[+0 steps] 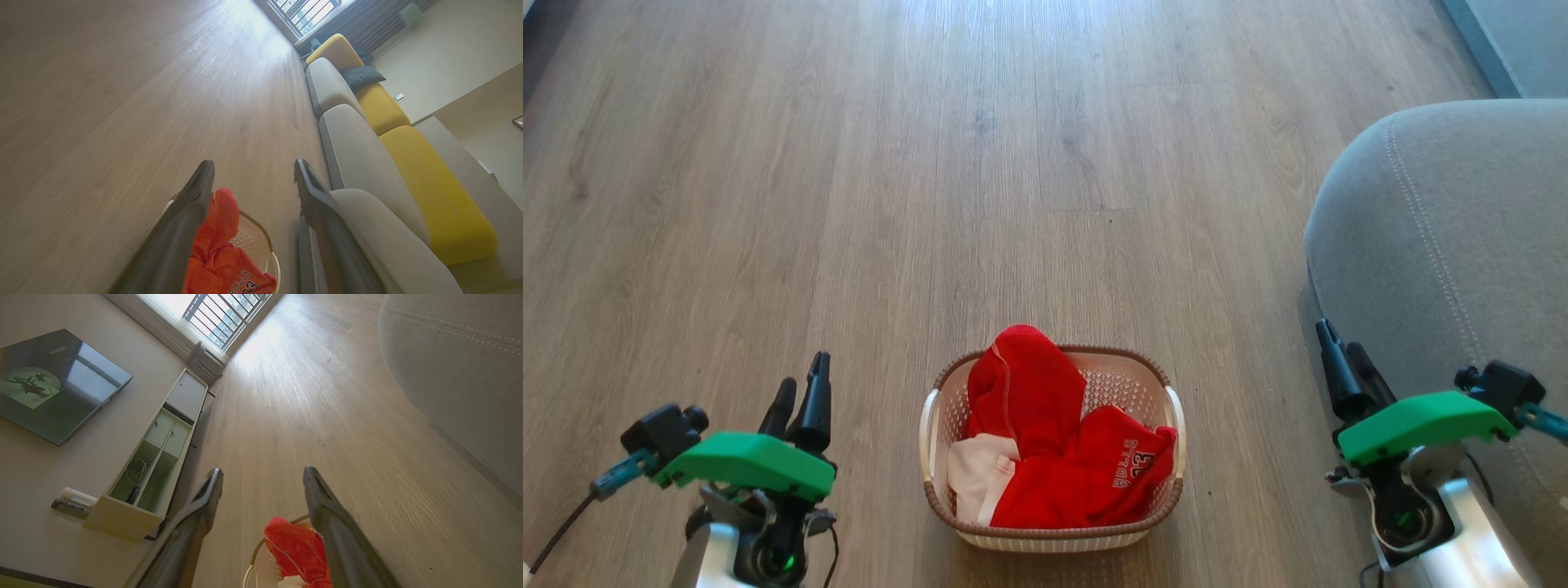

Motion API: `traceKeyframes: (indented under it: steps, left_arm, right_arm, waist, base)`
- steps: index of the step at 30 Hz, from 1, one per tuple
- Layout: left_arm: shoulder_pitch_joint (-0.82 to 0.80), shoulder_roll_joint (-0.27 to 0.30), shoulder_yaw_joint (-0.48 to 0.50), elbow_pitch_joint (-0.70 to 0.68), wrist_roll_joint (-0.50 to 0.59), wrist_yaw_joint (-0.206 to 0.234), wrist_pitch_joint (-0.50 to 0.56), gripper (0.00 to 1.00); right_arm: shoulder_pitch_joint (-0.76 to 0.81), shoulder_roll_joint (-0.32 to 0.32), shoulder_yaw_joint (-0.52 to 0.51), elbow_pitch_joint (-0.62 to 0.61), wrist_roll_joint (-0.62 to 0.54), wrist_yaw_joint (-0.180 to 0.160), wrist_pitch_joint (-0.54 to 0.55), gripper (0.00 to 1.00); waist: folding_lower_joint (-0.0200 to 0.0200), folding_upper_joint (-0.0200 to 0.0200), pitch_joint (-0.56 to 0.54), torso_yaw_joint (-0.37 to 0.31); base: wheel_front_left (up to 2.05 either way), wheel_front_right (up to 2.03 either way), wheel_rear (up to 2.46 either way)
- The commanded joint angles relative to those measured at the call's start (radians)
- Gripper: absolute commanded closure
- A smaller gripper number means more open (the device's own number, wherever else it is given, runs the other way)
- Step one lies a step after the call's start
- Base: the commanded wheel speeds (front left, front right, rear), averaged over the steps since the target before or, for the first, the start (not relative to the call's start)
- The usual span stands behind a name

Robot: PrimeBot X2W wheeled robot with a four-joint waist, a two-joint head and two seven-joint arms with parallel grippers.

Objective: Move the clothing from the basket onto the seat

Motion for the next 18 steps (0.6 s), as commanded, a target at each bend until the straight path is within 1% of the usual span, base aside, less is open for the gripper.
traceKeyframes:
  steps: [1, 2, 18]
  left_arm:
    - [-0.071, 0.021, 0.009, -0.023, 0.035, -0.001, -0.018, 0.00]
    - [-0.077, 0.021, 0.007, -0.019, 0.062, -0.001, -0.024, 0.00]
    - [-0.128, 0.024, 0.004, 0.024, 0.263, -0.001, -0.070, 0.00]
  right_arm:
    - [-0.070, -0.019, 0.017, -0.023, -0.031, 0.000, -0.013, 0.00]
    - [-0.077, -0.021, 0.022, -0.018, -0.055, 0.000, -0.019, 0.00]
    - [-0.136, -0.043, 0.071, 0.025, -0.231, 0.000, -0.067, 0.00]
  waist:
    - [0.0000, -0.0001, 0.000, 0.000]
    - [0.0000, -0.0001, 0.000, 0.000]
    - [0.0000, -0.0001, -0.003, -0.005]
  base:
    - [0.00, 0.00, 0.00]
    - [0.00, 0.00, 0.00]
    - [0.00, 0.00, 0.00]
